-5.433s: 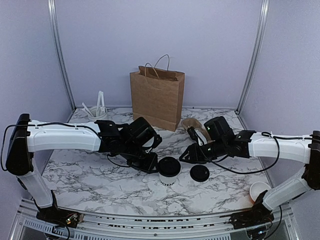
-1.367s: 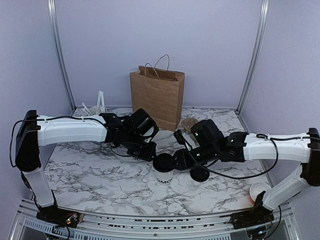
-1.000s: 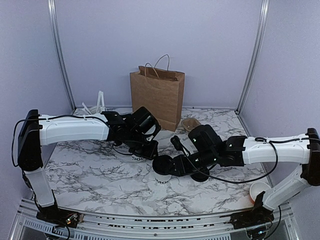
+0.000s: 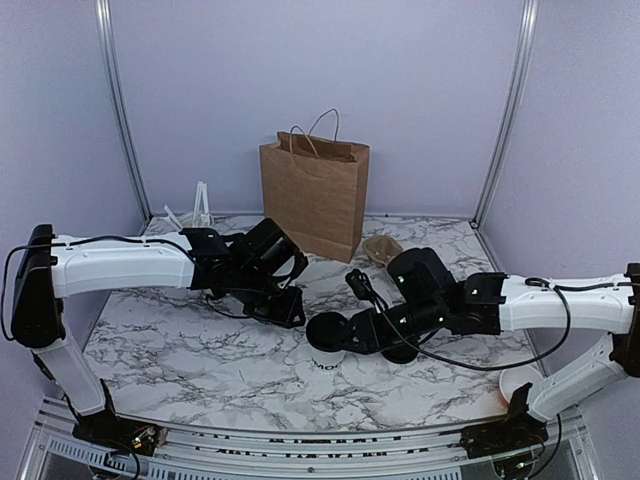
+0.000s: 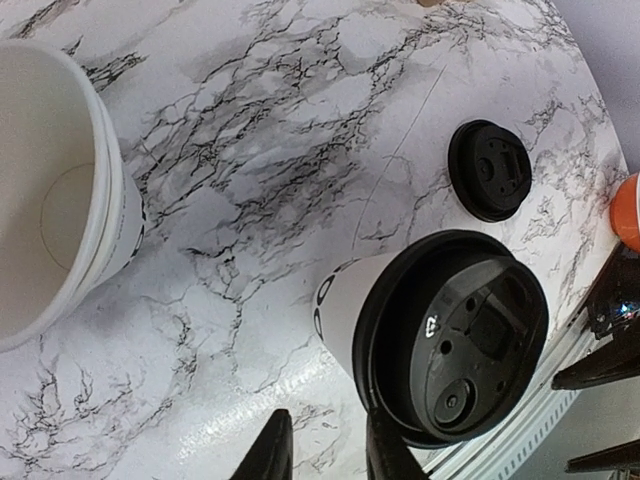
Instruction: Pack the takeout coffee
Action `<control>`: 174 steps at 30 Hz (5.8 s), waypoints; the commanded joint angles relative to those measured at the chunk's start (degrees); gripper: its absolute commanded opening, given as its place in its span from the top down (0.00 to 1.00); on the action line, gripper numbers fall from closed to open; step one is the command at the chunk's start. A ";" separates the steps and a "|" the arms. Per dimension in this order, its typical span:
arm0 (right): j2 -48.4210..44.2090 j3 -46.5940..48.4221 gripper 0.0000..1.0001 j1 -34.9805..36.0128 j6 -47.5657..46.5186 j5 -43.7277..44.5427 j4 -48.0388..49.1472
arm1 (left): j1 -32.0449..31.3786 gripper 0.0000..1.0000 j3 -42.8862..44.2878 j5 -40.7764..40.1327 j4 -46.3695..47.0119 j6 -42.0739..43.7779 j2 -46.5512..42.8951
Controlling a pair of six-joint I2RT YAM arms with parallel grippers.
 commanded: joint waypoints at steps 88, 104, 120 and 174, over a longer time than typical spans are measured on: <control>7.15 -20.94 0.72 -6.42 3.63 -0.14 15.04 | -1.02 0.78 -16.55 8.10 6.65 -5.26 4.87; 8.56 -23.05 0.74 -5.94 4.35 0.95 16.89 | -1.25 0.79 -18.49 6.14 7.20 -5.23 6.88; 5.52 -10.22 0.74 -7.11 0.54 2.94 8.67 | -1.21 0.79 -8.14 2.27 3.44 -2.05 6.04; 5.06 0.23 0.76 -5.24 0.79 5.17 10.57 | -2.18 0.81 2.52 -0.76 -0.42 0.52 5.37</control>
